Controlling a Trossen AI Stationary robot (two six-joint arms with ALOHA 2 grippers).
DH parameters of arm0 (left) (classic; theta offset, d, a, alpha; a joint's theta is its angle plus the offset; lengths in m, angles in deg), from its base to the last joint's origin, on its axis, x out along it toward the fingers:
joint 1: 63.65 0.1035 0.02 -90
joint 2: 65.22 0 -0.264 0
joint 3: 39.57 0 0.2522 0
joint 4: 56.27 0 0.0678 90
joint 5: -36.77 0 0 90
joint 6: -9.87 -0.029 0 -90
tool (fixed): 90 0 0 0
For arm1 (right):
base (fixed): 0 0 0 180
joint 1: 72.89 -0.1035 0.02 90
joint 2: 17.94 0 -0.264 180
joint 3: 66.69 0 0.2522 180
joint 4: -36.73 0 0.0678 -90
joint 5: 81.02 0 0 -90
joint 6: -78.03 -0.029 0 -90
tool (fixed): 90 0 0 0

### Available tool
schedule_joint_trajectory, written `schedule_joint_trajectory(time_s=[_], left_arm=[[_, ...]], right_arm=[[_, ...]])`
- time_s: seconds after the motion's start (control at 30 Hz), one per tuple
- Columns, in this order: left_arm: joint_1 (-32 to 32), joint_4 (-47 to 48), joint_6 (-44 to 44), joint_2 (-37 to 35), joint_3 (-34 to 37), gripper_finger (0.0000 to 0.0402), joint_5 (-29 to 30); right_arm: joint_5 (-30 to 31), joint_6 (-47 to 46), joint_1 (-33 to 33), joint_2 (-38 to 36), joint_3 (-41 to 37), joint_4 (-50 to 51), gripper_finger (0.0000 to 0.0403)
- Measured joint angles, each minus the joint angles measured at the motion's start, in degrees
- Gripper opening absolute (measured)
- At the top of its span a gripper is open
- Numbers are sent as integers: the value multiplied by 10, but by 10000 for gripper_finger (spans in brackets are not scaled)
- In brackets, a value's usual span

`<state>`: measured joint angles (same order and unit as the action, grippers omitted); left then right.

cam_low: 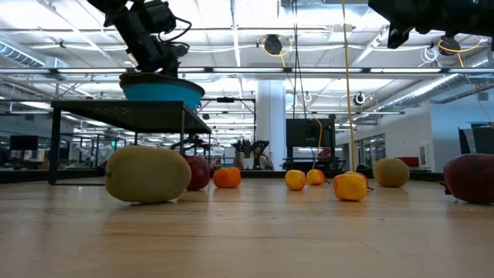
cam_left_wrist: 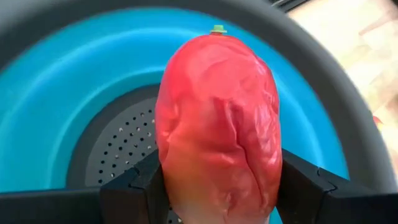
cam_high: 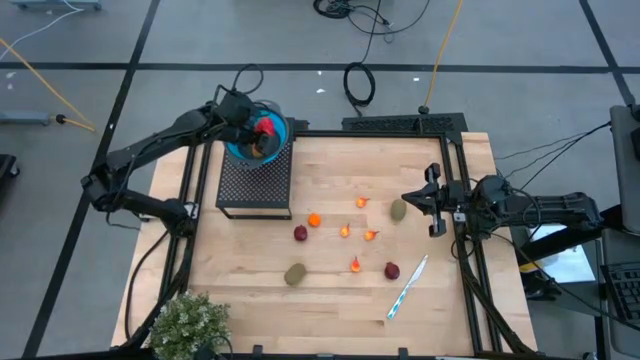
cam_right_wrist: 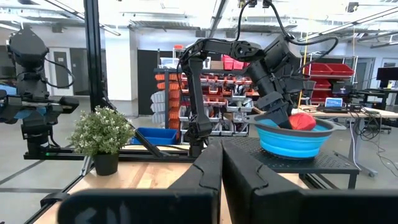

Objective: Pick & Place Fruit
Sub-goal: Put the mango into the blue strainer bowl on the shelf, then put the top kiwi into the blue strainer bowl on the shelf

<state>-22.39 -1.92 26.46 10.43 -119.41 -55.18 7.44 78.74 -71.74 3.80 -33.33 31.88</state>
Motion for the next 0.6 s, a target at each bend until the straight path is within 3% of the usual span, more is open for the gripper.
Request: schedule_joint_trajectory(time_s=[0.6], left_arm=[[1,13,-5,2,-15,296,-5]], right_arm=[[0,0,0,0,0,-1,0]])
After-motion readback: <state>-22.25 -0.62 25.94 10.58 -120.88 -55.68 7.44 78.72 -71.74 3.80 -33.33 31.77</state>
